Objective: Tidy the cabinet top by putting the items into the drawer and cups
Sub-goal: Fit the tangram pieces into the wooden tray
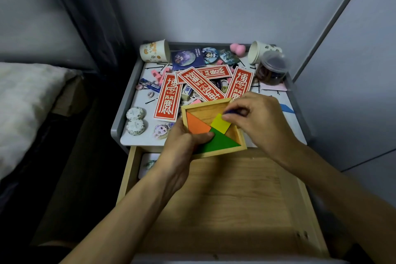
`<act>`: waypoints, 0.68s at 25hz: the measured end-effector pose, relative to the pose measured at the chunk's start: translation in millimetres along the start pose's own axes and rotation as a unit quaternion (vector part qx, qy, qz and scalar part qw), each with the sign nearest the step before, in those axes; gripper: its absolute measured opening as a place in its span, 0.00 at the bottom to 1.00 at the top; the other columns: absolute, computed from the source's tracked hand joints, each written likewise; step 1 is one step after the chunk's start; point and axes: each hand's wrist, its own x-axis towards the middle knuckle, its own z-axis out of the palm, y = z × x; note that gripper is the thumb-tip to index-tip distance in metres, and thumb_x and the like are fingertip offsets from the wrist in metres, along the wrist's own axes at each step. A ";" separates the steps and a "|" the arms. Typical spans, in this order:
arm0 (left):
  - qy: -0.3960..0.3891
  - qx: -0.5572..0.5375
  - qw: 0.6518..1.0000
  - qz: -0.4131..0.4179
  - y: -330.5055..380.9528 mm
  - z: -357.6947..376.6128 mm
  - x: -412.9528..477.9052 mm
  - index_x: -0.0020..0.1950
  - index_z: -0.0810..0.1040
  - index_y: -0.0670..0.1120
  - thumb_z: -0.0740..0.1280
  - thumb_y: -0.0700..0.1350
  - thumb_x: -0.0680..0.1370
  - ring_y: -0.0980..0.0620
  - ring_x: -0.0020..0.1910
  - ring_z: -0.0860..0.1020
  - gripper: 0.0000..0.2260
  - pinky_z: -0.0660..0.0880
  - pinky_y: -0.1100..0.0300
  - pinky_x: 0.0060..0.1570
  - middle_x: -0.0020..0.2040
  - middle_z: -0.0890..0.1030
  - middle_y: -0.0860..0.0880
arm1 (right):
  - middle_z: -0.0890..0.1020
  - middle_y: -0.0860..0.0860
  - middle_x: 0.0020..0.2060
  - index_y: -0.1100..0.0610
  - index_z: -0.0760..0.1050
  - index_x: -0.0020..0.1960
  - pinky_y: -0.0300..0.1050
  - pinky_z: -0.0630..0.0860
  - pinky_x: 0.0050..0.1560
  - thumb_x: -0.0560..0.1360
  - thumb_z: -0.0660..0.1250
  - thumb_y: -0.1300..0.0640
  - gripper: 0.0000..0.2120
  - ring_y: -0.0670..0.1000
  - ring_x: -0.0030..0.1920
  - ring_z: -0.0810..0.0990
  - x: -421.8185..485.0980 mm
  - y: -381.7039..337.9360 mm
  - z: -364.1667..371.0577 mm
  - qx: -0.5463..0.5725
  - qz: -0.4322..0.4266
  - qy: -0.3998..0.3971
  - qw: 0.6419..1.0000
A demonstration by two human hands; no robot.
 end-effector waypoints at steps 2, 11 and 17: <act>0.006 0.001 1.000 -0.010 2.7 -0.6 -2.0 0.63 0.76 0.41 0.69 0.29 0.71 0.40 0.56 0.81 0.21 0.76 0.44 0.60 0.55 0.84 0.42 | 0.80 0.51 0.41 0.57 0.83 0.52 0.33 0.74 0.38 0.74 0.71 0.60 0.08 0.42 0.35 0.77 4.6 4.7 -8.1 0.048 0.000 -0.005 0.999; 0.051 0.052 0.997 0.017 5.6 2.2 -5.5 0.61 0.77 0.40 0.74 0.34 0.70 0.45 0.50 0.84 0.20 0.81 0.50 0.53 0.51 0.85 0.44 | 0.83 0.45 0.35 0.57 0.83 0.42 0.28 0.72 0.39 0.69 0.75 0.63 0.04 0.41 0.37 0.81 0.7 2.5 -17.0 0.071 -0.060 -0.167 0.982; 0.057 0.060 0.996 0.029 8.4 3.9 -7.3 0.60 0.75 0.39 0.74 0.32 0.70 0.44 0.49 0.84 0.20 0.81 0.50 0.52 0.50 0.85 0.43 | 0.79 0.45 0.39 0.56 0.85 0.41 0.32 0.71 0.38 0.66 0.78 0.60 0.05 0.46 0.39 0.76 -2.0 7.0 -9.4 0.041 -0.109 -0.200 0.973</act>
